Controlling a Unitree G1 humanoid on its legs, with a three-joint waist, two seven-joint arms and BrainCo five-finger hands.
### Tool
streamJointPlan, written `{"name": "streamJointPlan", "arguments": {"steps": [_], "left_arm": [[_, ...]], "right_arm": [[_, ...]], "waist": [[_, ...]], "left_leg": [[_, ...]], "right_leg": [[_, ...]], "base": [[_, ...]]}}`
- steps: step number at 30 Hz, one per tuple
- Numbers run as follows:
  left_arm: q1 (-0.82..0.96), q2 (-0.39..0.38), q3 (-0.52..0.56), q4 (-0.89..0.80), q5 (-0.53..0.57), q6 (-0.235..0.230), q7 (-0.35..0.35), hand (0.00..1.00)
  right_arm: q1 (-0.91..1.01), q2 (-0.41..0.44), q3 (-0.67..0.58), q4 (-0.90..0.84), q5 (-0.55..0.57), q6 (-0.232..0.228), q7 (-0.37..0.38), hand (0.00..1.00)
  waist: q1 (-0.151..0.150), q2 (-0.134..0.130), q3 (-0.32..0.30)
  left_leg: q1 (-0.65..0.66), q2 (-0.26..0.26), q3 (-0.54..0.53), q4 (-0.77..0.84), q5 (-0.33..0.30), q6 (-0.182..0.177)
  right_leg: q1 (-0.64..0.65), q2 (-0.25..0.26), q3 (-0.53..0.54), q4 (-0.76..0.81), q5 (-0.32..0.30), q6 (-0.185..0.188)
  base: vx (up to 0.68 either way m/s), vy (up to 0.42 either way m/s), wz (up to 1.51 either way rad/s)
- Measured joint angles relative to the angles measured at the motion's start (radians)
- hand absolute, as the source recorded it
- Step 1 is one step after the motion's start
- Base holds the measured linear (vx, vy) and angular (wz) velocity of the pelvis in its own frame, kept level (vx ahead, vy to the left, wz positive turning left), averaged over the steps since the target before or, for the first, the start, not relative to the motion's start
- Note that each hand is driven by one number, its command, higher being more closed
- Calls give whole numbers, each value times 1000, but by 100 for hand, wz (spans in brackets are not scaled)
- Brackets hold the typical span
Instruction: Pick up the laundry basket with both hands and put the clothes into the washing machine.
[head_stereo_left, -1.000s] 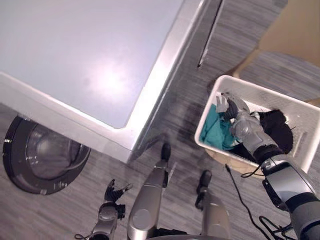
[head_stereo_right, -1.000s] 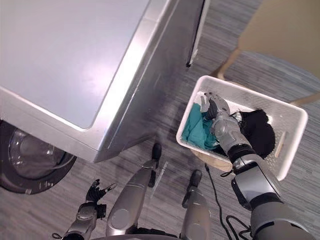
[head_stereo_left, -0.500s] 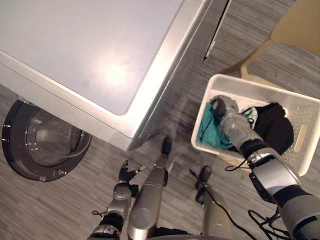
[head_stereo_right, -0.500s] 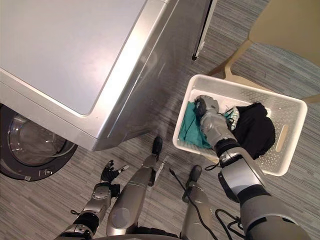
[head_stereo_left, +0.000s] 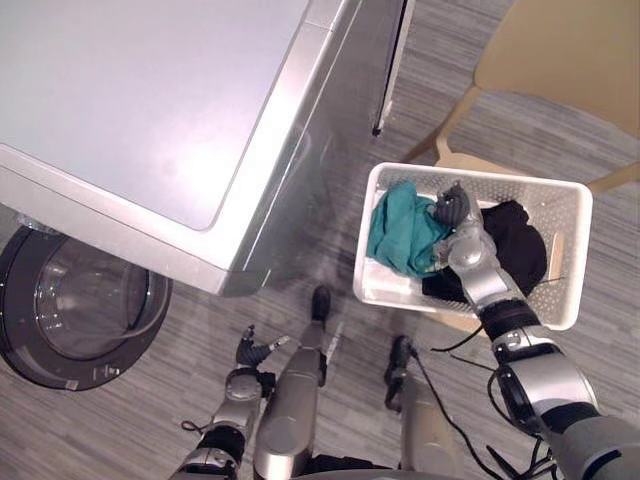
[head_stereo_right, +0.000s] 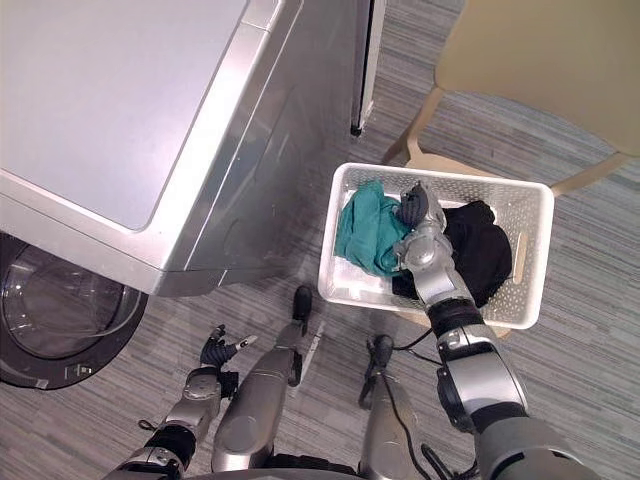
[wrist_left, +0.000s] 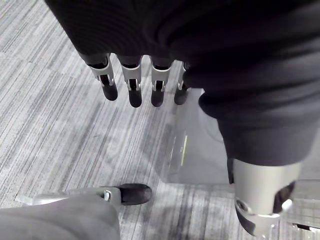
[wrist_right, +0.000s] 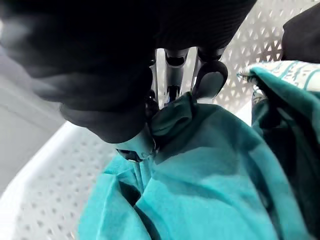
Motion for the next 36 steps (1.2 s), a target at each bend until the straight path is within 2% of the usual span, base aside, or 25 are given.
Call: {"name": "streamJointPlan", "arguments": {"steps": [6,11,14,15,16,18,20,24,27,28,29,30,32,33,34,35,36], "left_arm": [[32,10,3,-1,11,17,-8,0],[59,14,31,-4,42,22,-22,0],[71,15,32,-3,54,24,-24,0],[80,16,38,-2,62,30,-27,0],[81,16,38,-1,64,32,-29,0],[94,18,39,-1,71,40,-44,0],[114,19,45,-1,73,40,-45,0],[145,34,60,-1,72,39,-49,0],[145,43,60,-9,70,40,-62,0],[146,46,60,-9,69,40,-62,0],[145,48,69,-10,67,40,-62,0],[144,46,80,-24,56,37,-60,0],[169,44,87,-55,42,30,-58,0],[181,42,97,-67,38,27,-57,0],[206,24,121,-105,27,18,-52,0],[222,7,125,-133,15,13,-43,0],[245,-24,123,-172,-14,12,-40,0]], "right_arm": [[199,55,-25,-257,59,-39,0,100],[342,133,-52,-365,58,-63,11,100],[427,180,-79,-432,101,-88,17,100],[461,209,-91,-437,177,-110,32,100],[468,217,-91,-437,207,-112,36,100],[507,252,-89,-470,337,-122,68,100],[547,294,-79,-526,446,-154,99,100],[552,315,-13,-609,653,-204,153,100],[573,317,-11,-672,744,-235,163,100],[577,318,-10,-687,762,-237,164,100],[586,319,-10,-721,778,-238,165,100],[612,328,-13,-776,807,-261,171,100],[617,338,-8,-810,808,-279,179,100],[614,342,5,-821,808,-281,180,100],[602,347,31,-848,812,-294,182,100],[590,347,41,-862,817,-302,183,100],[586,341,40,-880,826,-309,182,100]], "waist": [[-28,-15,-7],[-51,-52,-43],[-54,-58,-65],[-57,-60,-86],[-58,-60,-88],[-57,-61,-101],[-50,-63,-128],[-54,-73,-143],[-77,-74,-144],[-76,-75,-147],[-76,-71,-149],[-80,-73,-151],[-72,-82,-163],[-68,-85,-175],[-45,-85,-196],[-33,-79,-200],[-23,-61,-211]], "left_leg": [[62,0,9,-70,22,1],[76,-3,5,-83,28,0],[91,-9,-1,-83,28,-1],[95,-10,-5,-83,28,-1],[100,-11,-6,-83,28,-1],[120,-10,1,-83,27,-2],[127,-4,30,-83,21,-4],[152,-2,86,-63,-10,-6],[92,-14,40,52,-51,5],[79,-12,32,68,-59,2],[64,-5,14,73,-63,14],[54,-10,-23,89,-55,22],[46,-28,-71,129,-58,19],[34,-31,-80,141,-58,19],[-2,-32,-98,165,-52,12],[-24,-29,-111,179,-36,-11],[-56,-22,-136,191,-22,-28]], "right_leg": [[36,1,0,-22,0,1],[57,0,-3,-40,0,2],[90,-2,-14,-66,2,9],[97,-3,-19,-68,2,11],[104,-4,-21,-69,1,12],[123,-4,-14,-74,0,14],[120,1,8,-86,6,23],[100,-2,70,-41,-6,30],[86,-11,76,26,-29,37],[87,-7,77,26,-29,37],[82,-1,86,52,-42,40],[59,0,151,240,-115,28],[106,-3,224,336,-148,57],[121,0,244,328,-165,63],[138,16,252,282,-217,48],[147,25,233,256,-249,30],[146,40,196,232,-292,4]], "base": [[10,-6,-3],[52,-3,4],[54,-2,12],[31,-3,12],[25,-4,7],[-8,0,-5],[-43,4,-32],[-76,11,-45],[-28,3,28],[-25,6,47],[7,-30,80],[36,-68,97],[28,-161,94],[-51,-252,68],[-128,-287,43],[-211,-344,45],[-263,-336,58]]}}
